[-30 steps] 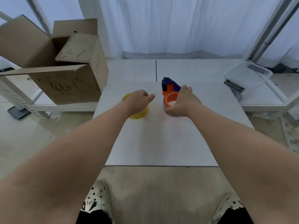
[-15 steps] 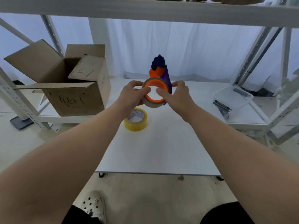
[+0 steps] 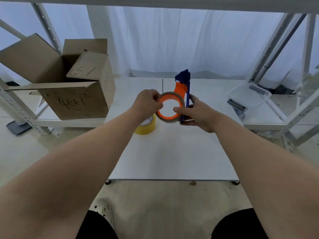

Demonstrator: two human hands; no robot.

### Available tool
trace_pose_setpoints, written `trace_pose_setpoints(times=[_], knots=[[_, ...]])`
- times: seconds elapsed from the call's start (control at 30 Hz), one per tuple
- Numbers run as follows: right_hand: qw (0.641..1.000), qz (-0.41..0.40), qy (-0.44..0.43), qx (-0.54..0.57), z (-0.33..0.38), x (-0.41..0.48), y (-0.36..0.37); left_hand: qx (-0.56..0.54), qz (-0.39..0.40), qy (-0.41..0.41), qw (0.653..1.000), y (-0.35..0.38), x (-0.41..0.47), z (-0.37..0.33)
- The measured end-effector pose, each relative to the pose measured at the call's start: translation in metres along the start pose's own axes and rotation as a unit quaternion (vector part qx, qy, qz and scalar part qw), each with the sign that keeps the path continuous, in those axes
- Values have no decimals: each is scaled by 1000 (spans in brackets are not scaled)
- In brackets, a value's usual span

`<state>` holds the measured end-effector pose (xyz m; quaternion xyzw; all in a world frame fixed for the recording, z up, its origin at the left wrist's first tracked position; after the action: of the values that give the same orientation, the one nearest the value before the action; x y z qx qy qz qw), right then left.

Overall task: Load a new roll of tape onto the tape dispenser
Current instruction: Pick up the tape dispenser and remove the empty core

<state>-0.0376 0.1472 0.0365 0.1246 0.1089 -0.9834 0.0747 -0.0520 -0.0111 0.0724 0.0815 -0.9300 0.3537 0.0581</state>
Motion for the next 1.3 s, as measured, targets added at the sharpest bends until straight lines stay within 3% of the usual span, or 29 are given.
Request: trace_pose_setpoints(times=[0.07,0.23,0.37,0.53,0.63,0.73,0.9,1.03,1.17,1.3], knots=[[997,43,16,-69,-6,-4,1,98,-2,52,994,-8,3,0],[993,13,16,-117,-7,0,-7,98,39,61,992,-4,2,4],[997,-53,15,-57,-4,6,-14,112,19,99,989,0,-3,-11],[996,-82,-16,-6,9,3,-5,133,-5,121,984,-3,-4,-14],[993,-116,-25,2,7,6,-13,36,34,22,999,-2,-3,6],[989,-148,-22,-5,-3,12,-24,-59,99,-59,992,5,-10,17],[980,-196,9,38,-19,19,-33,-4,179,-14,984,31,-17,4],[979,-197,1,54,-16,22,-27,98,136,66,984,32,-14,-9],[982,-183,-23,28,-7,20,-21,177,166,66,968,38,-12,-2],[988,-147,-28,44,-2,19,-14,148,114,77,980,31,-7,-1]])
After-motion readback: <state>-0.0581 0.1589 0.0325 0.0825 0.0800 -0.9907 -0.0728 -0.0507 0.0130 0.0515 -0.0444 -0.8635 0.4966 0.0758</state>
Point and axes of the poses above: each hand's wrist, its own x-axis towards the middle knuckle, its own y-axis out of the palm, z = x × y, the point moved 9 cm from there along x, towards the middle knuckle, and after that the axes turned 7 degrees about -z, right-handed, at the moved point
